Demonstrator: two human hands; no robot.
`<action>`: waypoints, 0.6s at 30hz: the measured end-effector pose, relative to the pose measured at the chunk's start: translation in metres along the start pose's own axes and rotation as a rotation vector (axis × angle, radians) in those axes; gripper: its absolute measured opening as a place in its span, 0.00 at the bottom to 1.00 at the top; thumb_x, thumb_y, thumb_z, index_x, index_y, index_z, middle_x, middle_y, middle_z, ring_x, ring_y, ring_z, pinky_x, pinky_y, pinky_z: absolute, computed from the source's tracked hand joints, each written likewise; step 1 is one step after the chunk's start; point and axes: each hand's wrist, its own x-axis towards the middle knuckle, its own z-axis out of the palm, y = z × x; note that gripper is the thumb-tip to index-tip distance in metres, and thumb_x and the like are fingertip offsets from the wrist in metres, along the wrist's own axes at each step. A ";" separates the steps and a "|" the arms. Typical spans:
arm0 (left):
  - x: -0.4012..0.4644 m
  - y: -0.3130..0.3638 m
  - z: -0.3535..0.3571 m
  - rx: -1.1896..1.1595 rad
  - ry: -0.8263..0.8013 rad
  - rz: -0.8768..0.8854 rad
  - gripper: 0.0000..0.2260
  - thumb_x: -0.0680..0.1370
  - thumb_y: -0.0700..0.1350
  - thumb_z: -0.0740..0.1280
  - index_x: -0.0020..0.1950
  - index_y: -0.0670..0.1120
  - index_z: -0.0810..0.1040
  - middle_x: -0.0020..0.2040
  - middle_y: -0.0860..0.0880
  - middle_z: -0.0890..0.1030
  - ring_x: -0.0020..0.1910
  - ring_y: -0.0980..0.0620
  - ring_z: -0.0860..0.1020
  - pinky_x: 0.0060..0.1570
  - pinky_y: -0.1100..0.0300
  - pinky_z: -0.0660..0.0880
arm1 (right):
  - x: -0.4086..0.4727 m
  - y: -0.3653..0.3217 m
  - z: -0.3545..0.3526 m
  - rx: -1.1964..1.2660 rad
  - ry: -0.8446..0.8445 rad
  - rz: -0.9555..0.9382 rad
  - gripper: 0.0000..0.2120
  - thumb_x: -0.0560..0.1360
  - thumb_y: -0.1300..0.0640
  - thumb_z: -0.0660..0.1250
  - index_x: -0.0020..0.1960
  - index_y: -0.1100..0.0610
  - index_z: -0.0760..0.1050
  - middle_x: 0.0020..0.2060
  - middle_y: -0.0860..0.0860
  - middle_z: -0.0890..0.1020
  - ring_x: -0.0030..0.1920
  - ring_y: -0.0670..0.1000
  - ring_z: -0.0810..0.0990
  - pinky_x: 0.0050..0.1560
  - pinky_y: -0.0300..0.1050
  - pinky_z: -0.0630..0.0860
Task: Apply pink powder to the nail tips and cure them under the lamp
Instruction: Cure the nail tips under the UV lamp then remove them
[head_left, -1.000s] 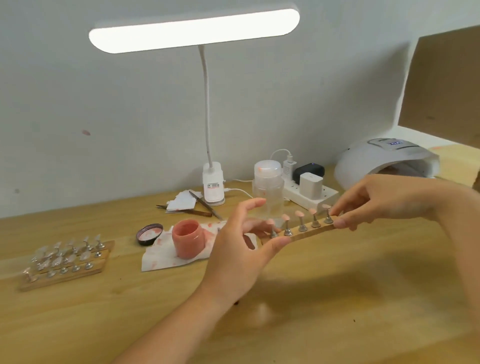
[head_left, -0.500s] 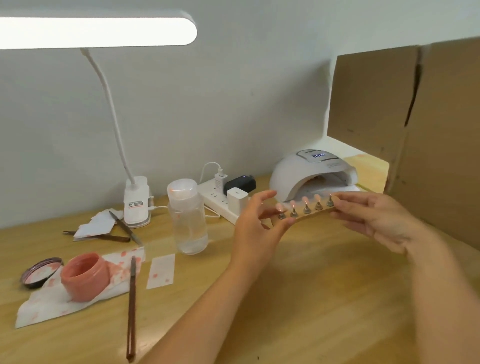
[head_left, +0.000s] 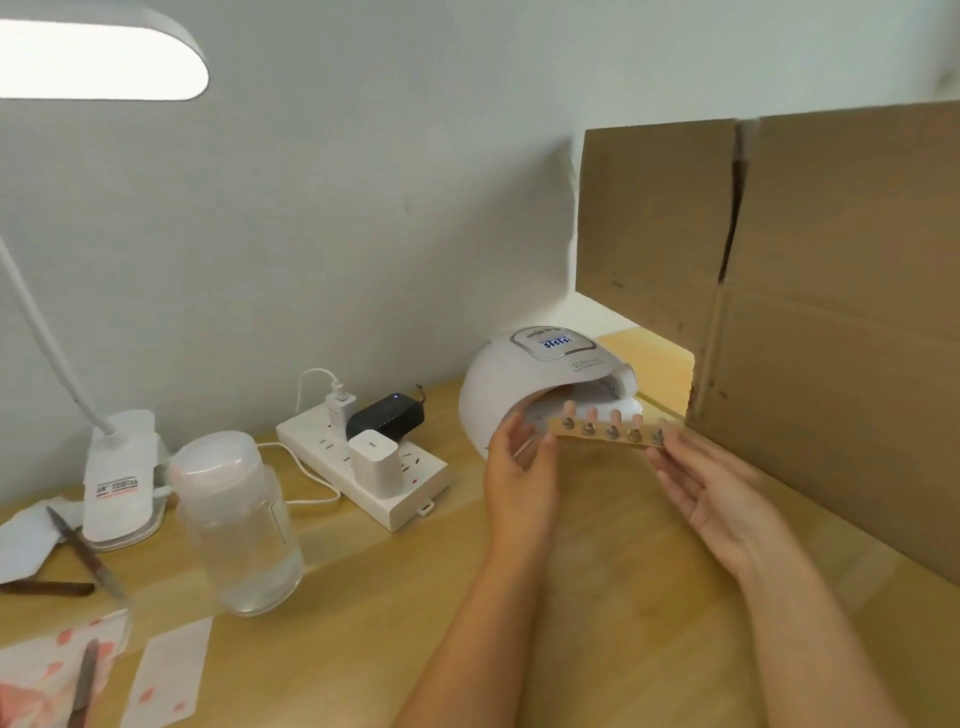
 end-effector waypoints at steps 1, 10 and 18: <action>0.001 0.000 0.001 0.010 0.020 0.003 0.14 0.78 0.40 0.62 0.63 0.50 0.70 0.56 0.54 0.73 0.53 0.59 0.73 0.56 0.67 0.71 | 0.002 0.002 0.001 -0.012 0.007 0.002 0.09 0.72 0.65 0.68 0.52 0.59 0.76 0.31 0.48 0.84 0.32 0.43 0.83 0.32 0.32 0.78; 0.004 0.007 -0.015 -0.026 -0.082 -0.203 0.10 0.80 0.40 0.57 0.47 0.49 0.76 0.43 0.49 0.79 0.35 0.58 0.80 0.32 0.65 0.77 | -0.001 0.006 0.005 -0.165 -0.048 -0.014 0.07 0.69 0.63 0.69 0.46 0.58 0.77 0.32 0.47 0.84 0.33 0.44 0.83 0.31 0.33 0.78; 0.012 0.014 -0.031 -0.105 -0.065 -0.256 0.12 0.79 0.37 0.59 0.42 0.47 0.79 0.39 0.49 0.82 0.33 0.56 0.82 0.31 0.67 0.77 | 0.027 -0.011 0.013 -0.704 -0.109 -0.083 0.09 0.77 0.54 0.63 0.42 0.55 0.80 0.23 0.47 0.80 0.23 0.43 0.75 0.24 0.33 0.72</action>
